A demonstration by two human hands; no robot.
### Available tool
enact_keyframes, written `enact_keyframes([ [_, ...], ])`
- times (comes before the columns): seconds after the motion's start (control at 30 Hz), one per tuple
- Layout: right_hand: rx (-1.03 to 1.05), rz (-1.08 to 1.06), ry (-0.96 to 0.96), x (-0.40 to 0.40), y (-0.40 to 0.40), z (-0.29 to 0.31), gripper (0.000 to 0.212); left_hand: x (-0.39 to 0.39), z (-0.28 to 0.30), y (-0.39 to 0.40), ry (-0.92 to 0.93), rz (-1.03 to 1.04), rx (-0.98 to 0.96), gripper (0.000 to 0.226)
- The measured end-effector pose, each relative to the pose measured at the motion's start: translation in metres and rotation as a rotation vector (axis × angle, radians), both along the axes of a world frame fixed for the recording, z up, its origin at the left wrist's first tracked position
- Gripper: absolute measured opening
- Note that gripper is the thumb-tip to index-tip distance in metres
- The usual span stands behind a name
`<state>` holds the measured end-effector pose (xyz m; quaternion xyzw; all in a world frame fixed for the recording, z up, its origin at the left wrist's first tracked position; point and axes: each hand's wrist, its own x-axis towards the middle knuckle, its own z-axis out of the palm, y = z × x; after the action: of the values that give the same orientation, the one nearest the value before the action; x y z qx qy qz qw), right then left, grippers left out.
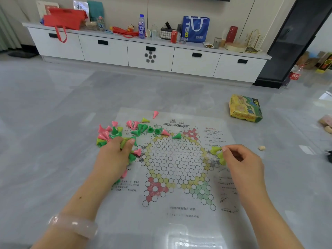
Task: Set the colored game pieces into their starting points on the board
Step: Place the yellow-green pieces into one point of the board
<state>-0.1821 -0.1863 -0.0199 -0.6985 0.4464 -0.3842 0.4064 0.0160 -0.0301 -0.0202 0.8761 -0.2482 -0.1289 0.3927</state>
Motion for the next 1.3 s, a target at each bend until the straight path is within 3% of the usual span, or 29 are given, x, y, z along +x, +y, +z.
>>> enact_keyframes([
  [0.17,0.010,0.007,0.000,0.001,0.002,0.001,0.020,0.002,0.001,0.004,0.054,0.070,-0.033,0.038],
  [0.23,0.012,0.007,-0.003,0.001,0.002,0.002,0.020,0.001,0.003,0.004,0.262,0.103,-0.149,0.037],
  [0.37,0.004,-0.025,-0.032,-0.004,-0.001,0.006,0.020,-0.005,0.013,0.000,0.823,0.068,-0.614,0.031],
  [0.47,0.005,-0.041,-0.049,-0.007,-0.005,0.007,0.017,-0.010,0.018,0.000,1.152,0.025,-0.806,0.020],
  [0.63,0.026,-0.046,-0.015,-0.005,-0.014,0.005,0.015,-0.013,0.015,0.003,1.381,0.024,-0.904,0.020],
  [0.77,0.004,-0.009,0.131,-0.001,-0.022,0.000,0.012,-0.013,0.014,0.000,1.336,0.058,-0.812,0.011],
  [0.87,-0.128,0.068,0.334,0.003,-0.024,0.000,0.011,-0.011,0.009,-0.003,1.205,0.077,-0.674,0.023],
  [1.1,-0.371,0.093,0.634,0.008,-0.032,0.003,0.014,-0.020,0.009,-0.006,0.894,-0.095,-0.466,0.019],
  [1.3,-0.372,0.089,0.668,0.008,-0.035,0.000,0.015,-0.028,0.007,-0.006,0.408,-0.140,-0.191,0.023],
])
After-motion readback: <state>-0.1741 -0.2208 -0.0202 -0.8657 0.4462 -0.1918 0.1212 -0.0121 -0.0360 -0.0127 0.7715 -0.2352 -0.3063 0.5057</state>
